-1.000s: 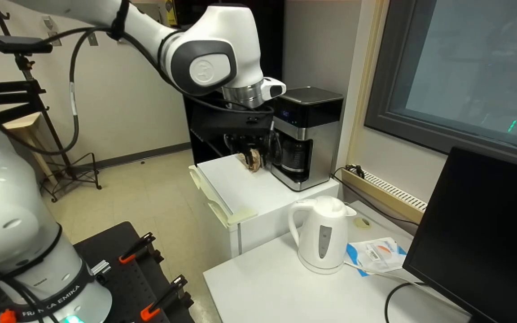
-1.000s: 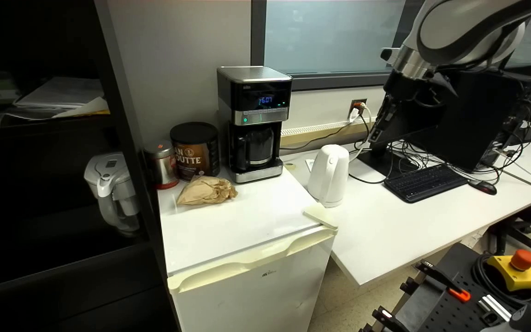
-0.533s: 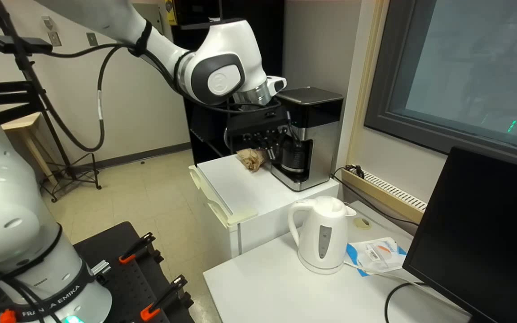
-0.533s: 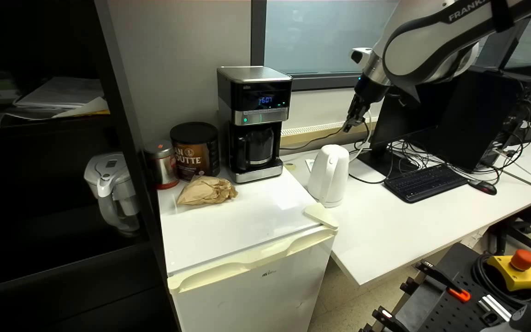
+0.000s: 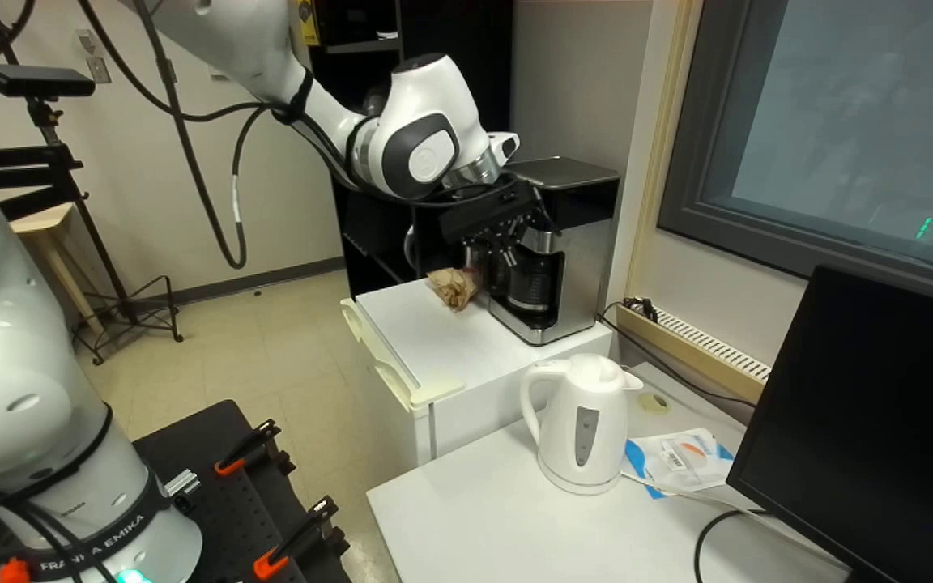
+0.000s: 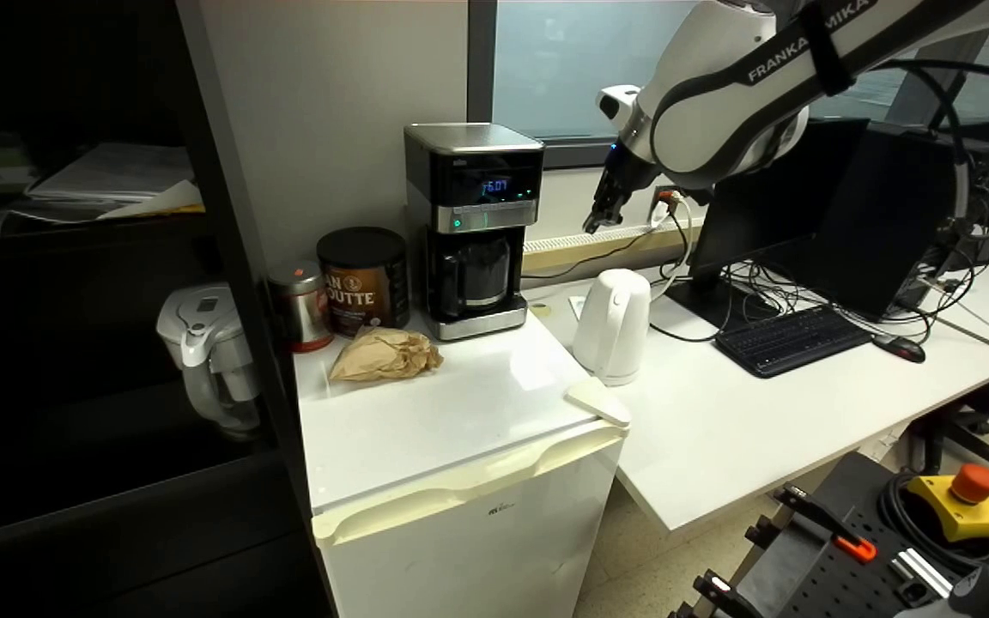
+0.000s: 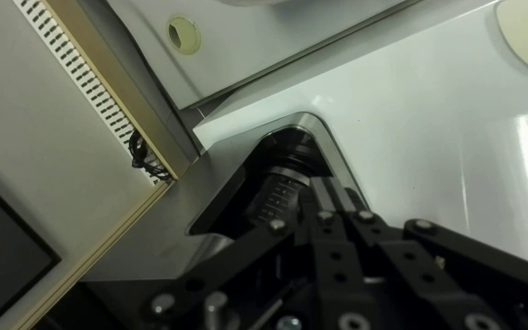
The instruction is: Press a button on the coffeemaker.
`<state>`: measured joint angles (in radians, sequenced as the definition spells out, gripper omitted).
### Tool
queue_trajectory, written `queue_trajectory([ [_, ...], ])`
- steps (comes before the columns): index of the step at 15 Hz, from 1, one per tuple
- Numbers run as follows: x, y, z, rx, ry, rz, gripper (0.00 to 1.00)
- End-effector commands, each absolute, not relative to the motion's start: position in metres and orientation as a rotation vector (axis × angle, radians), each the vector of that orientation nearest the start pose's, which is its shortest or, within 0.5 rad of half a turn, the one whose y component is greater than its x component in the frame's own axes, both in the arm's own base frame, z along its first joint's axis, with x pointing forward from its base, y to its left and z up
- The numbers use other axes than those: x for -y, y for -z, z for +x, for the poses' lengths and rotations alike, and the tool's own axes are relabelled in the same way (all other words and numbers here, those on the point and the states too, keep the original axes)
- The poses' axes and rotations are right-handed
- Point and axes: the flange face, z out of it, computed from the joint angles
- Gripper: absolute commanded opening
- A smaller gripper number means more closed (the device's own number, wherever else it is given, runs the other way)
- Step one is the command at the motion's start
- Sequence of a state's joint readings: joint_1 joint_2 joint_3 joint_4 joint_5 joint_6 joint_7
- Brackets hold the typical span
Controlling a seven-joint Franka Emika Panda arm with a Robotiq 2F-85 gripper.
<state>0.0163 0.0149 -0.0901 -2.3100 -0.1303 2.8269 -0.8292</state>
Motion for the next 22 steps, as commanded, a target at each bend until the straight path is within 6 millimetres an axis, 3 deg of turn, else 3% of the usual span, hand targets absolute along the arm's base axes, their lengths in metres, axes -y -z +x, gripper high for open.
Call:
queue_trajectory([
  [1, 0.025, -0.395, 0.578, 1.511, 0.817, -3.003, 0.02],
  [13, -0.001, -0.394, 0.619, 1.616, 0.936, -2.890, 0.02],
  [22, 0.000, -0.390, 0.647, 1.650, 0.952, -2.855, 0.02],
])
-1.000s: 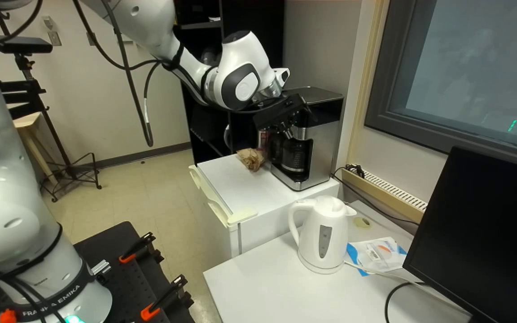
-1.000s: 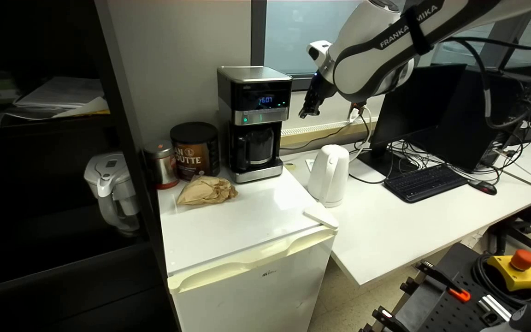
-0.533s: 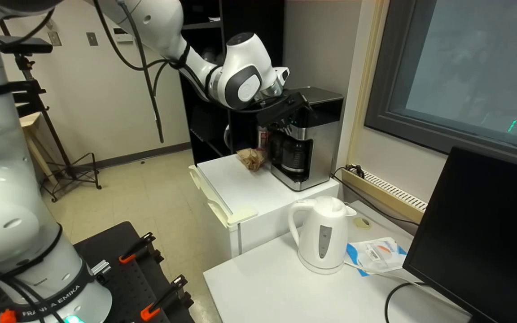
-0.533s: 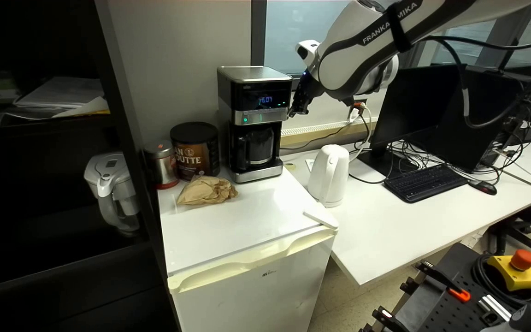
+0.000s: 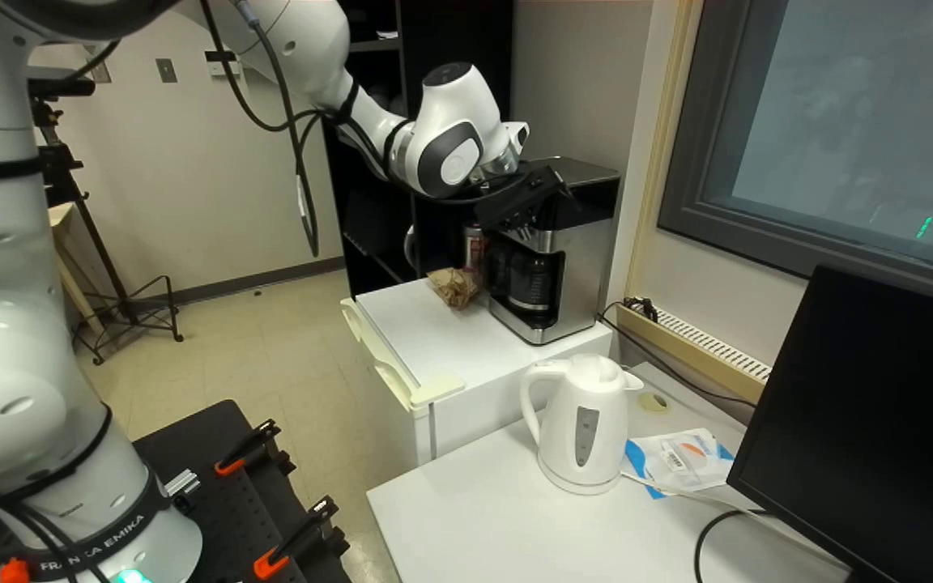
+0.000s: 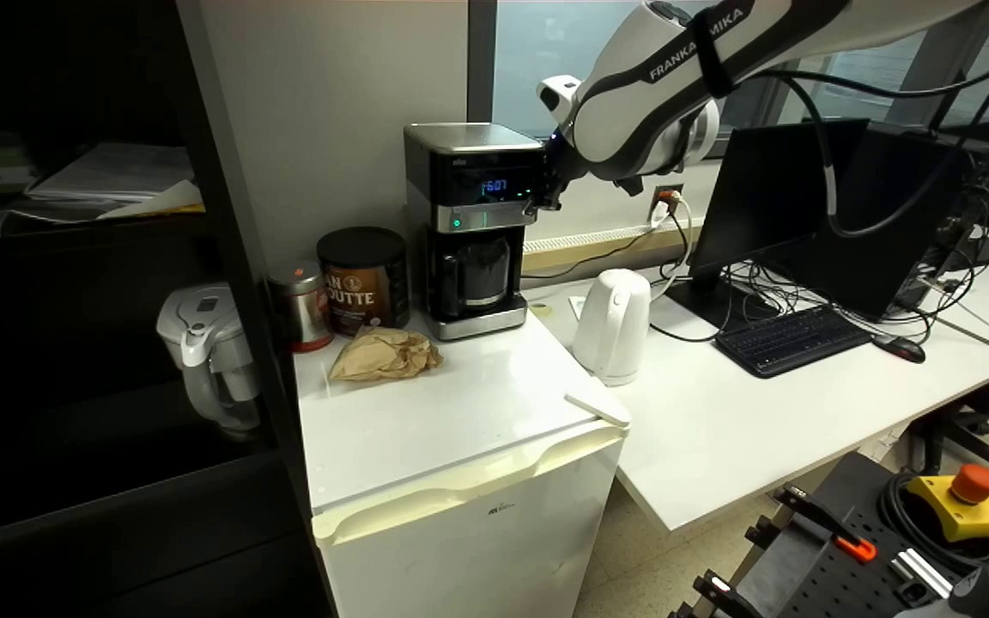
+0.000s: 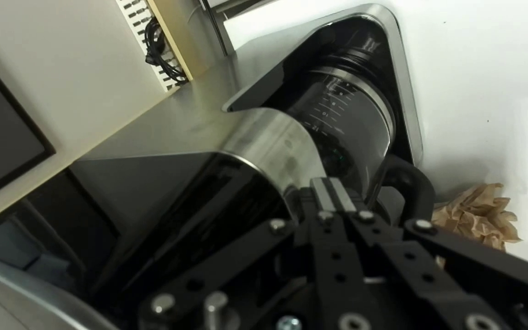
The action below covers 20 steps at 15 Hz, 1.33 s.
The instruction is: Press a button on the coffeemaker.
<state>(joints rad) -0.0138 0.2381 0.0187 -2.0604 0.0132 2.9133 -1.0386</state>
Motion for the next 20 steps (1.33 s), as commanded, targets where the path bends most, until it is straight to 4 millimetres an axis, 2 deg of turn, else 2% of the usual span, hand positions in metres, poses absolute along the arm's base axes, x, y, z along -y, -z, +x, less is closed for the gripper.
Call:
queue_trajectory([
  [1, 0.001, -0.389, 0.648, 1.655, 0.949, -2.853, 0.02],
  [7, 0.001, -0.392, 0.646, 1.673, 0.953, -2.849, 0.02],
  [20, -0.040, -0.405, 0.588, 1.812, 0.879, -2.742, 0.02],
])
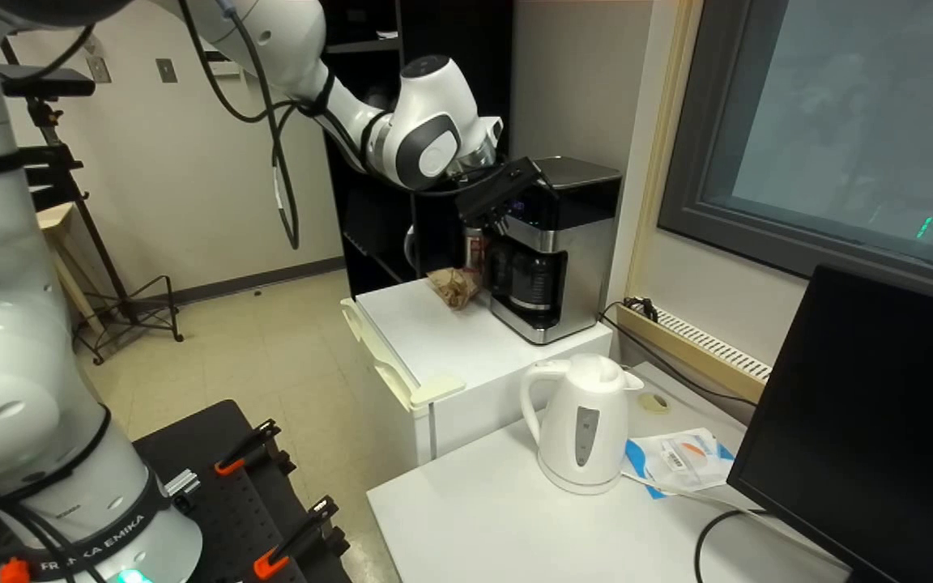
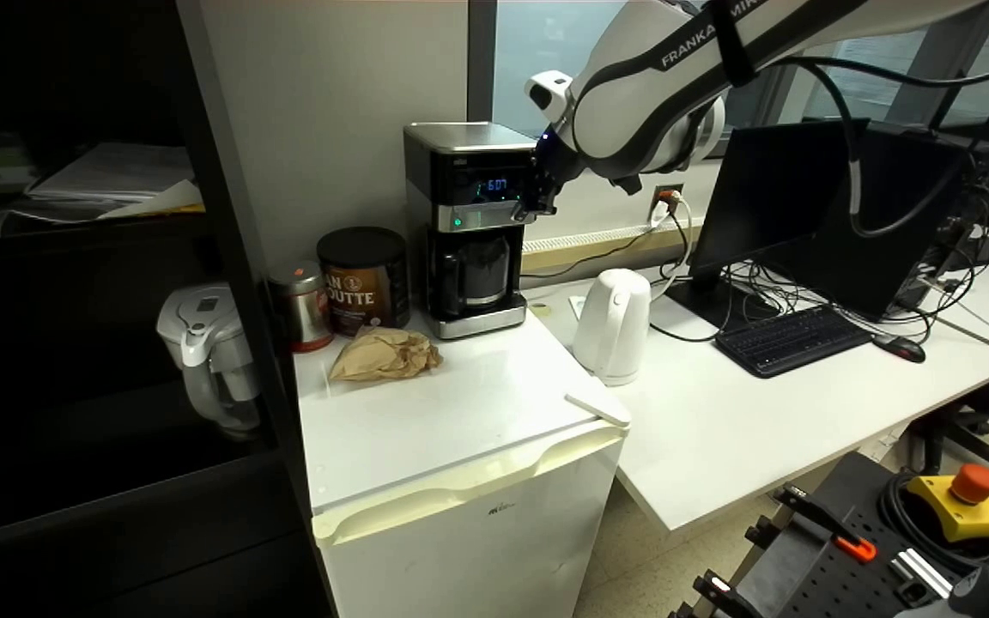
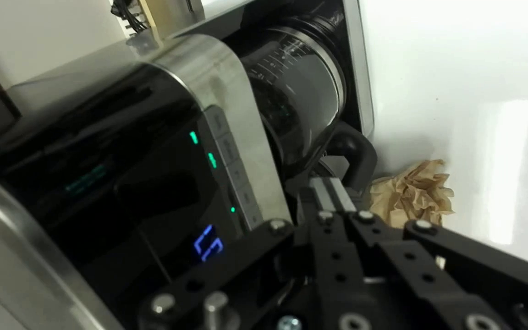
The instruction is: Press a button on the coffeemaker.
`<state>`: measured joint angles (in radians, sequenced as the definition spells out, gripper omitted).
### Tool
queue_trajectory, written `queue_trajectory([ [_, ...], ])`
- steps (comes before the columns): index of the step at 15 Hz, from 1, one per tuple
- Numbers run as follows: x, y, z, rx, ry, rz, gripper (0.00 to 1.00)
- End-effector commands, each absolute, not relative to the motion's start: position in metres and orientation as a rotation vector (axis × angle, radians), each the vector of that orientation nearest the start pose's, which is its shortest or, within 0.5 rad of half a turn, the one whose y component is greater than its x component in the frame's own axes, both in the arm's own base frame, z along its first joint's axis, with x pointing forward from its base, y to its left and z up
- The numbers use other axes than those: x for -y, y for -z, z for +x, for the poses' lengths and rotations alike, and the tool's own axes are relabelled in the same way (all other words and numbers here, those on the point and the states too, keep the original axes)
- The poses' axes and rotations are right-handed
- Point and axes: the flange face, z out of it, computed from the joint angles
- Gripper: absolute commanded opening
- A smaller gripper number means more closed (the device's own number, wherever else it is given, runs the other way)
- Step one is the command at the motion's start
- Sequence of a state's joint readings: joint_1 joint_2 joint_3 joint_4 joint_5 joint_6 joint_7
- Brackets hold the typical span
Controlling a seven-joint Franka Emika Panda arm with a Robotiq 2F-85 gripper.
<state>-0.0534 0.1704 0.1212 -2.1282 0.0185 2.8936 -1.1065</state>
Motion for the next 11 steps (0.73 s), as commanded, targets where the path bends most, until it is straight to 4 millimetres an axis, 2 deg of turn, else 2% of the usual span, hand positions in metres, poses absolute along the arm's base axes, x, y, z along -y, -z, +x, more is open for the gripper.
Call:
queue_trajectory([
  [1, -0.040, -0.406, 0.583, 1.809, 0.866, -2.747, 0.02],
  [6, -0.038, -0.405, 0.564, 1.824, 0.837, -2.752, 0.00],
  [11, -0.038, -0.405, 0.554, 1.832, 0.829, -2.746, 0.00],
])
